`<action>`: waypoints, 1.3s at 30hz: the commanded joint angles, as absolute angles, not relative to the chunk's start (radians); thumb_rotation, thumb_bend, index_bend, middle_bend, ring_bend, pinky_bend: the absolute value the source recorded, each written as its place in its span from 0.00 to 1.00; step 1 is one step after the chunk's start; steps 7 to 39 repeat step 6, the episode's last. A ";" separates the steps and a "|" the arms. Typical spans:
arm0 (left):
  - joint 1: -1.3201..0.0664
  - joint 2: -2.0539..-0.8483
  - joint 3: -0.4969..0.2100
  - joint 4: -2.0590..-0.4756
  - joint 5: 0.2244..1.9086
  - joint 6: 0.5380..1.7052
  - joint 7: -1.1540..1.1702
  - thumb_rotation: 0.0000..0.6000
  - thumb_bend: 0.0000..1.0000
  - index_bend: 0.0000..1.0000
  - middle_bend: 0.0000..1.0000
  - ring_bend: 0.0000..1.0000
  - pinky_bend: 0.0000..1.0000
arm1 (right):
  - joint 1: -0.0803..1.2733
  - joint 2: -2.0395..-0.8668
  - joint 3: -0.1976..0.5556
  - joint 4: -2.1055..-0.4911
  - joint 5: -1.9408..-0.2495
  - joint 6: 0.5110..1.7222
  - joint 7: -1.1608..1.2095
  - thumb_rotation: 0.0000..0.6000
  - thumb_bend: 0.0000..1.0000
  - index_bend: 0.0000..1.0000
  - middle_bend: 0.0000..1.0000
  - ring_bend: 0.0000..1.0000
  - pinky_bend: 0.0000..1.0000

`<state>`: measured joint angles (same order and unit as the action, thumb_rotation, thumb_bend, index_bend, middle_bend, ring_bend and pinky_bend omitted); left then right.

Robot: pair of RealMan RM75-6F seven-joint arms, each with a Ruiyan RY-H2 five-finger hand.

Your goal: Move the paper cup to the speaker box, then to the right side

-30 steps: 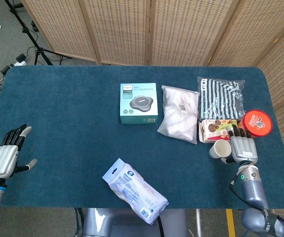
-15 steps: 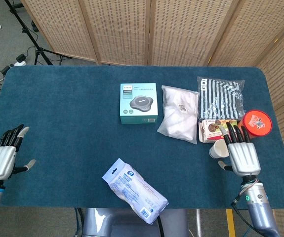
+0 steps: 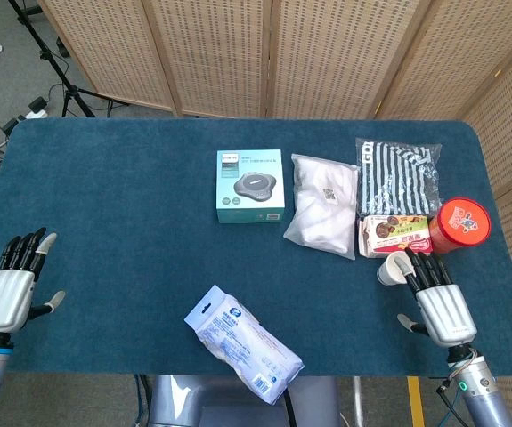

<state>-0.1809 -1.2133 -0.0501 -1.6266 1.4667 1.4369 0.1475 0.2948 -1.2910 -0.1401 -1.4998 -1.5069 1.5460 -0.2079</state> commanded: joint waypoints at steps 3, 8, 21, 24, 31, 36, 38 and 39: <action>-0.186 -1.224 -0.056 -1.614 1.445 1.418 0.161 1.00 0.21 0.00 0.00 0.00 0.00 | 0.259 -1.293 -0.138 -1.479 -1.533 1.560 -0.154 1.00 0.00 0.00 0.00 0.00 0.00; -0.186 -1.227 -0.059 -1.612 1.438 1.416 0.164 1.00 0.21 0.00 0.00 0.00 0.00 | 0.252 -1.286 -0.124 -1.471 -1.540 1.556 -0.129 1.00 0.00 0.00 0.00 0.00 0.00; -0.186 -1.227 -0.059 -1.612 1.438 1.416 0.164 1.00 0.21 0.00 0.00 0.00 0.00 | 0.252 -1.286 -0.124 -1.471 -1.540 1.556 -0.129 1.00 0.00 0.00 0.00 0.00 0.00; -0.186 -1.227 -0.059 -1.612 1.438 1.416 0.164 1.00 0.21 0.00 0.00 0.00 0.00 | 0.252 -1.286 -0.124 -1.471 -1.540 1.556 -0.129 1.00 0.00 0.00 0.00 0.00 0.00; -0.186 -1.227 -0.059 -1.612 1.438 1.416 0.164 1.00 0.21 0.00 0.00 0.00 0.00 | 0.252 -1.286 -0.124 -1.471 -1.540 1.556 -0.129 1.00 0.00 0.00 0.00 0.00 0.00; -0.186 -1.227 -0.059 -1.612 1.438 1.416 0.164 1.00 0.21 0.00 0.00 0.00 0.00 | 0.252 -1.286 -0.124 -1.471 -1.540 1.556 -0.129 1.00 0.00 0.00 0.00 0.00 0.00; -0.186 -1.227 -0.059 -1.612 1.438 1.416 0.164 1.00 0.21 0.00 0.00 0.00 0.00 | 0.252 -1.286 -0.124 -1.471 -1.540 1.556 -0.129 1.00 0.00 0.00 0.00 0.00 0.00; -0.186 -1.227 -0.059 -1.612 1.438 1.416 0.164 1.00 0.21 0.00 0.00 0.00 0.00 | 0.252 -1.286 -0.124 -1.471 -1.540 1.556 -0.129 1.00 0.00 0.00 0.00 0.00 0.00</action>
